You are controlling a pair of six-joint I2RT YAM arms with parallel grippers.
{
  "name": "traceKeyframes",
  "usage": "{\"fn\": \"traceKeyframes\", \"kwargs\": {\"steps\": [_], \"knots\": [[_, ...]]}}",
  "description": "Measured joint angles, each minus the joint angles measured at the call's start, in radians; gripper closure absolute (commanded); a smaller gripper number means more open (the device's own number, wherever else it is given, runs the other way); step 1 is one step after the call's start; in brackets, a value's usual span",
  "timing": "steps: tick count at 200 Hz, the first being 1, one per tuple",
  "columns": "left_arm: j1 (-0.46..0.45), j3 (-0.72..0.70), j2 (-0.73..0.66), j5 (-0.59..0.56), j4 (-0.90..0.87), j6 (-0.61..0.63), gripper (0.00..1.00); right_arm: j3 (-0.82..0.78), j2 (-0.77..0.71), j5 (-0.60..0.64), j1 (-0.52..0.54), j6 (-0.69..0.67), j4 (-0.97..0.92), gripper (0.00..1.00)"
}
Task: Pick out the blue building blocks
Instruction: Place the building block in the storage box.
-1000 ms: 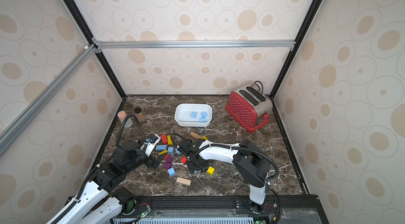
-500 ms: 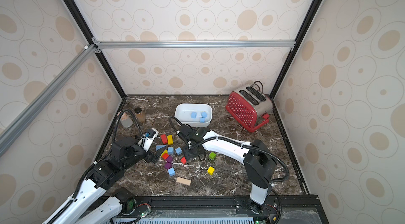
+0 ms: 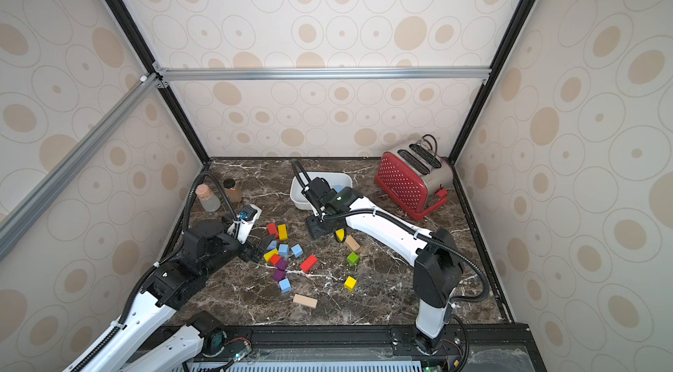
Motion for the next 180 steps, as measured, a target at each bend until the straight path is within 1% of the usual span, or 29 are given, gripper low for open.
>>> {"fn": "traceKeyframes", "kwargs": {"steps": [41,58,107,180], "knots": [[0.081,0.011,0.045,0.021,0.051,-0.002,0.01,0.132,0.069,-0.013,-0.064,-0.048,-0.005,1.00],[0.098,0.011,0.072,0.026,0.074,-0.002,0.01,0.198,0.121,-0.018,-0.089,-0.070,-0.009,1.00],[0.100,0.018,0.143,0.044,0.120,-0.003,0.01,0.374,0.278,-0.008,-0.144,-0.115,-0.016,1.00],[0.106,0.018,0.245,0.061,0.227,-0.032,0.01,0.649,0.480,-0.006,-0.219,-0.139,-0.028,1.00]]}}
